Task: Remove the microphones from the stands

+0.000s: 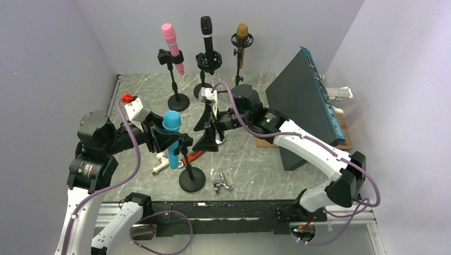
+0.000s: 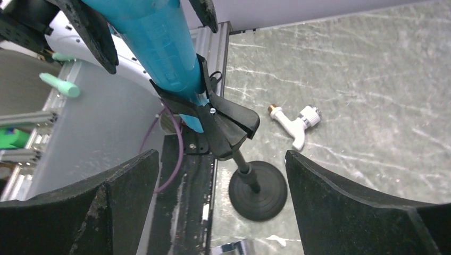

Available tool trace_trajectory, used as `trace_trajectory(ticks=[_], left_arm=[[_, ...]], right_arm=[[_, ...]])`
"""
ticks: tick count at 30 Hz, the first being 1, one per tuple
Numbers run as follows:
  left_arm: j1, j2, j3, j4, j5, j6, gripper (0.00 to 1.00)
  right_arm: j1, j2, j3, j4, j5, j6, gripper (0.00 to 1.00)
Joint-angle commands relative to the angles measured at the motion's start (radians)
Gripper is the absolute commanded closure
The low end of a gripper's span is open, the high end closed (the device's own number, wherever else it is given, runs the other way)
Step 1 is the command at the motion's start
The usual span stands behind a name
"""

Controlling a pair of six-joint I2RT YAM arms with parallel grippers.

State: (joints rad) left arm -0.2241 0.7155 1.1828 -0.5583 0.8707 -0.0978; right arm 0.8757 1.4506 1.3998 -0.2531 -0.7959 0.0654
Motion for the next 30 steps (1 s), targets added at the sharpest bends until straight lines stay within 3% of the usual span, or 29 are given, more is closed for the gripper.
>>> trace_trajectory(ticks=[1,6,19,27,30], left_arm=[[-0.004,-0.015,0.015,0.009,0.057,0.027,1.0],[-0.004,-0.024,0.006,-0.012,0.067,0.031,1.0],[-0.004,-0.024,0.005,-0.054,0.114,0.047,1.0],[-0.004,-0.025,-0.006,-0.051,0.109,0.046,1.0],[-0.004,-0.025,-0.011,-0.047,0.108,0.044,1.0]], right_arm=[[0.002,-0.022,-0.021,0.152,-0.088,-0.16,0.1],[0.006,0.017,0.006,0.155,-0.159,-0.234,0.1],[0.045,0.104,0.059,0.172,-0.138,-0.303,0.09],[0.045,0.109,0.052,0.14,-0.171,-0.329,0.18],[0.044,0.109,0.044,0.137,-0.177,-0.331,0.31]])
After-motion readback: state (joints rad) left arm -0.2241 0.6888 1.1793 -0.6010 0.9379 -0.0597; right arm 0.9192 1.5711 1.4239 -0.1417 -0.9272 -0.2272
